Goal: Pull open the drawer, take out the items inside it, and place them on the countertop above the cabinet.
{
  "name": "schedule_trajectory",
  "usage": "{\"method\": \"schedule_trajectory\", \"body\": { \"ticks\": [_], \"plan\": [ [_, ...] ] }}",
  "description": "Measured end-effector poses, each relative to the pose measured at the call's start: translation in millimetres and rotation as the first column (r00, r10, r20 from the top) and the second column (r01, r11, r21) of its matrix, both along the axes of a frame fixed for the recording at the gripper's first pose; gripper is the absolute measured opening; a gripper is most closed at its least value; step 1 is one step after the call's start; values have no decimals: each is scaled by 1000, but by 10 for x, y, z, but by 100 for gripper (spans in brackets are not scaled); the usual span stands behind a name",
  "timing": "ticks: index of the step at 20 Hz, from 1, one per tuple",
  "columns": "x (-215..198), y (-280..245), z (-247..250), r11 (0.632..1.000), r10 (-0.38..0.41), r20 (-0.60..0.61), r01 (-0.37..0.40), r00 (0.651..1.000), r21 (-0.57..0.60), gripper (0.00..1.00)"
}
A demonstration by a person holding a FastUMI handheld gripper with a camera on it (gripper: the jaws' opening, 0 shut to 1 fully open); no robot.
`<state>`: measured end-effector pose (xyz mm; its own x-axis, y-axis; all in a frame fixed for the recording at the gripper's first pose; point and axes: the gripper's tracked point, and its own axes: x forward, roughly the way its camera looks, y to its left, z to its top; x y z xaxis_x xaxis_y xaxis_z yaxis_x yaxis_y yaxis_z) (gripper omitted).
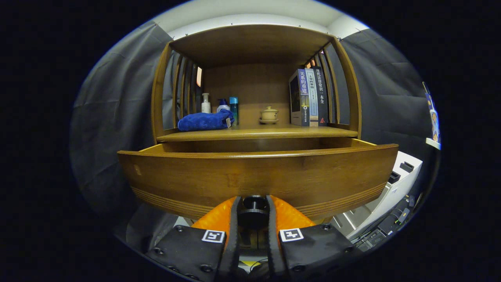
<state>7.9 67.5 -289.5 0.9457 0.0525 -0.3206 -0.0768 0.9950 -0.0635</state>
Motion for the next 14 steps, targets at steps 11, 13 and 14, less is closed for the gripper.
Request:
{"method": "schedule_trajectory", "body": {
  "ticks": [11, 13, 14],
  "plan": [
    [-463, 35, 19, 998, 40, -24, -40, 999, -38, 37],
    [-494, 44, 18, 998, 46, -28, -47, 999, -43, 37],
    [-500, 33, -3, 998, 44, -33, -45, 999, -43, 37]
  ]
}}
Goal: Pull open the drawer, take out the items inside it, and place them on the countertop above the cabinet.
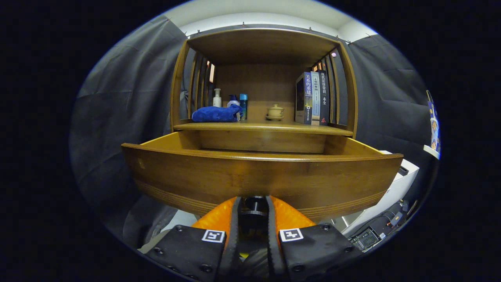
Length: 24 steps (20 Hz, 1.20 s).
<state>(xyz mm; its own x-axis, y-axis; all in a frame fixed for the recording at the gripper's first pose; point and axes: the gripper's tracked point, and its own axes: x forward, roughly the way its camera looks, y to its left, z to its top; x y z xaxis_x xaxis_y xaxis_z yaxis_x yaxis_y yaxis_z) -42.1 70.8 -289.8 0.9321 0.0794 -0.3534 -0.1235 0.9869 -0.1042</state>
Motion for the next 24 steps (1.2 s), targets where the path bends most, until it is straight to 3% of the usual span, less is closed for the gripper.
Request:
{"method": "schedule_trajectory", "body": {
  "ticks": [9, 14, 18, 24],
  "plan": [
    [-2, 18, 19, 1000, 3, -14, -3, 1000, 6, 40],
    [-9, 86, 230, 1000, 28, 37, -28, 999, 8, 57],
    [-87, 125, 394, 999, 44, 57, -45, 997, 11, 100],
    [65, 66, 1414, 998, 25, 188, -35, 982, 51, 98]
  ]
}}
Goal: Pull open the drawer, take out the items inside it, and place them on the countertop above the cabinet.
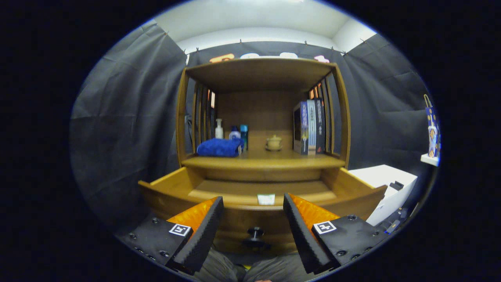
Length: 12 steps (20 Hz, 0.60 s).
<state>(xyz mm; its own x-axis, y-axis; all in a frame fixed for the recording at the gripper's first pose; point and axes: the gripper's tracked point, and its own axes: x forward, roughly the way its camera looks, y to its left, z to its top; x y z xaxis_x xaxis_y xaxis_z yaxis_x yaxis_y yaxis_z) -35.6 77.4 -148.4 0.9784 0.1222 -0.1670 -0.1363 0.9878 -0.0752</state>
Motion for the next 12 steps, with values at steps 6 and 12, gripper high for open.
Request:
{"method": "schedule_trajectory", "body": {
  "ticks": [6, 12],
  "plan": [
    [751, 120, 1219, 995, 45, 60, -40, 997, -86, 98],
    [1373, 457, 877, 986, 75, -197, -101, 978, -129, 98]
  ]
}}
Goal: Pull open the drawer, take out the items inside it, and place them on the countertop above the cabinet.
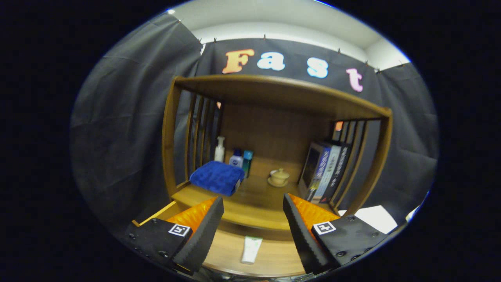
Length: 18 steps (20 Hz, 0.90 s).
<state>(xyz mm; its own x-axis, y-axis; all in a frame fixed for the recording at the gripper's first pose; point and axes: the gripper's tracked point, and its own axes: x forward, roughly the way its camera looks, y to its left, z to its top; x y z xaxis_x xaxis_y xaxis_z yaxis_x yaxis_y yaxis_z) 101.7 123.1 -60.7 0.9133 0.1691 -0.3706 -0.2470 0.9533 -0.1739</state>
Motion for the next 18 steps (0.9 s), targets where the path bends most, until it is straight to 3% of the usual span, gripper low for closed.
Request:
{"method": "schedule_trajectory", "body": {
  "ticks": [3, 5, 10, 13, 15, 18],
  "plan": [
    [162, -22, -549, 999, -34, -170, 38, 985, 18, 99],
    [211, -72, -958, 996, -66, -291, 78, 954, 31, 99],
    [70, -229, -1678, 994, -107, -533, 106, 840, -33, 100],
    [-30, -270, -2065, 992, -125, -651, 105, 748, -69, 99],
    [-104, -273, -2264, 991, -132, -709, 115, 692, -72, 100],
    [-81, -432, -2444, 984, -177, -750, 122, 638, -129, 100]
  ]
}}
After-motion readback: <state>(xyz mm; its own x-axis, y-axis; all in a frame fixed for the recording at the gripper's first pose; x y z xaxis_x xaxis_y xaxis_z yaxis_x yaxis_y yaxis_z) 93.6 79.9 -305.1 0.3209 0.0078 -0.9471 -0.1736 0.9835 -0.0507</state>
